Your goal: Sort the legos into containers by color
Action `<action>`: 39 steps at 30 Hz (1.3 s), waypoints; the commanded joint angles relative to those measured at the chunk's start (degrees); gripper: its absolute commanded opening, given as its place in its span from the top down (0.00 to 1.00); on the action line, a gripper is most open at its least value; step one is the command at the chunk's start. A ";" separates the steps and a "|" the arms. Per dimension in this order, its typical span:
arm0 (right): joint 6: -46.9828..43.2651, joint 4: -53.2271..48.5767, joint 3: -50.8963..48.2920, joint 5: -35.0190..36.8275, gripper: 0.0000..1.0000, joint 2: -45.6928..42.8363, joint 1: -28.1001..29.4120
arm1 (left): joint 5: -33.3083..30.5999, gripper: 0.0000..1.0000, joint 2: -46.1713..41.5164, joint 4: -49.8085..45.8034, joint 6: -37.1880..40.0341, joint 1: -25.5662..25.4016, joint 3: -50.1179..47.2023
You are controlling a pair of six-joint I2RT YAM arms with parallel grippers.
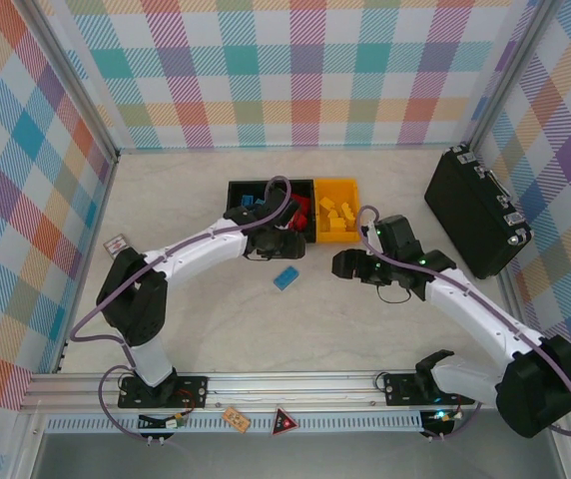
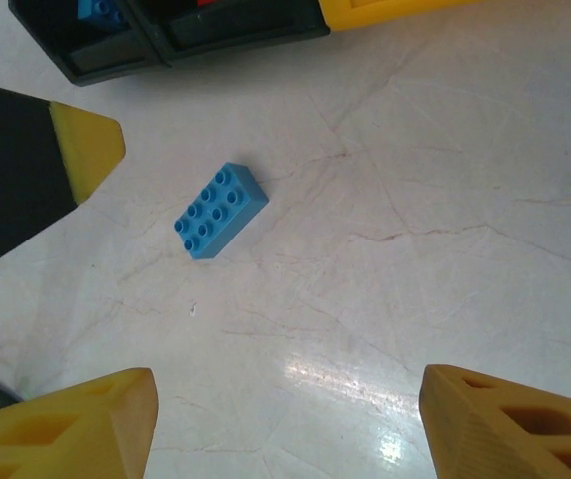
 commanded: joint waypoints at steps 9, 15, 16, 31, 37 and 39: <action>-0.42 1.72 -4.80 -6.21 0.30 -3.38 0.72 | 1.43 0.33 -3.49 2.87 4.55 -2.41 -7.42; -0.39 3.14 -6.39 -6.89 0.29 -3.10 2.32 | -0.39 0.31 -0.81 2.67 5.92 -3.24 -8.13; -0.35 3.39 -6.59 -6.89 0.29 -3.01 2.49 | -0.53 0.31 -0.21 2.68 6.07 -3.24 -8.13; 0.07 4.83 -8.37 -6.72 0.29 -2.09 2.94 | -3.28 0.33 7.00 3.49 8.09 -3.77 -6.40; 0.30 5.31 -8.73 -6.54 0.30 -1.87 2.97 | -5.98 0.45 9.84 1.83 8.01 -5.64 -5.05; 0.42 5.43 -8.85 -6.52 0.30 -1.77 2.94 | -7.62 0.61 10.42 0.85 8.15 -6.52 -4.39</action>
